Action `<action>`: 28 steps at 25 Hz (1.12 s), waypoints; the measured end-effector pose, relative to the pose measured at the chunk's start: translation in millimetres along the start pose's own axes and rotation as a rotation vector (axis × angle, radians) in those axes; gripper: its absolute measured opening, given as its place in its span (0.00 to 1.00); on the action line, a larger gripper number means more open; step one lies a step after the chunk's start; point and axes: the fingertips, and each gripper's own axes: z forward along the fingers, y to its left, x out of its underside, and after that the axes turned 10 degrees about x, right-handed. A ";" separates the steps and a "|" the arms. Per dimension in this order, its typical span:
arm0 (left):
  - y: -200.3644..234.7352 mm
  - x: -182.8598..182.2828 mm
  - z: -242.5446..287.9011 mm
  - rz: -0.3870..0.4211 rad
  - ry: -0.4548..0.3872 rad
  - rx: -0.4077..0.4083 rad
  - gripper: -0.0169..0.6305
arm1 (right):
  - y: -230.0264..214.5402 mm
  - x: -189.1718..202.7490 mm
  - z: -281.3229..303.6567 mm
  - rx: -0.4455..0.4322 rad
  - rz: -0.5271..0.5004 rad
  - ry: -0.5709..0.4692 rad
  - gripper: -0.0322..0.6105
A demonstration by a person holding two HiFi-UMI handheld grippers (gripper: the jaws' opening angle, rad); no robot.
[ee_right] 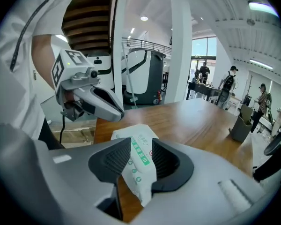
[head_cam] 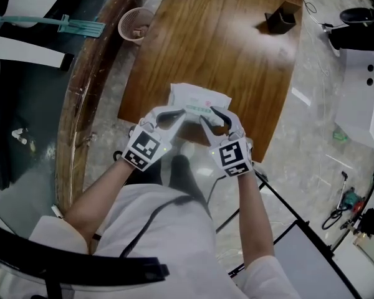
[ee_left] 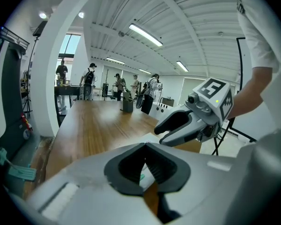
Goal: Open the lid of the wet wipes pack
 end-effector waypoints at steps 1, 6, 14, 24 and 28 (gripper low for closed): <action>0.2 1.7 0.8 -0.004 0.002 -0.004 0.03 | 0.8 1.2 2.2 -0.006 -0.016 0.005 0.28; 3.3 11.4 4.3 -0.017 0.017 -0.017 0.04 | 3.1 2.3 11.8 -0.042 -0.058 0.018 0.34; -5.8 38.1 22.1 -0.011 0.081 0.011 0.08 | 8.6 16.8 29.3 -0.127 -0.177 0.076 0.47; -11.7 55.9 40.8 -0.032 0.113 0.027 0.08 | 7.7 26.4 45.7 -0.221 -0.253 0.145 0.53; -11.4 58.6 42.8 -0.038 0.117 0.026 0.07 | 8.2 28.4 47.9 -0.253 -0.247 0.161 0.53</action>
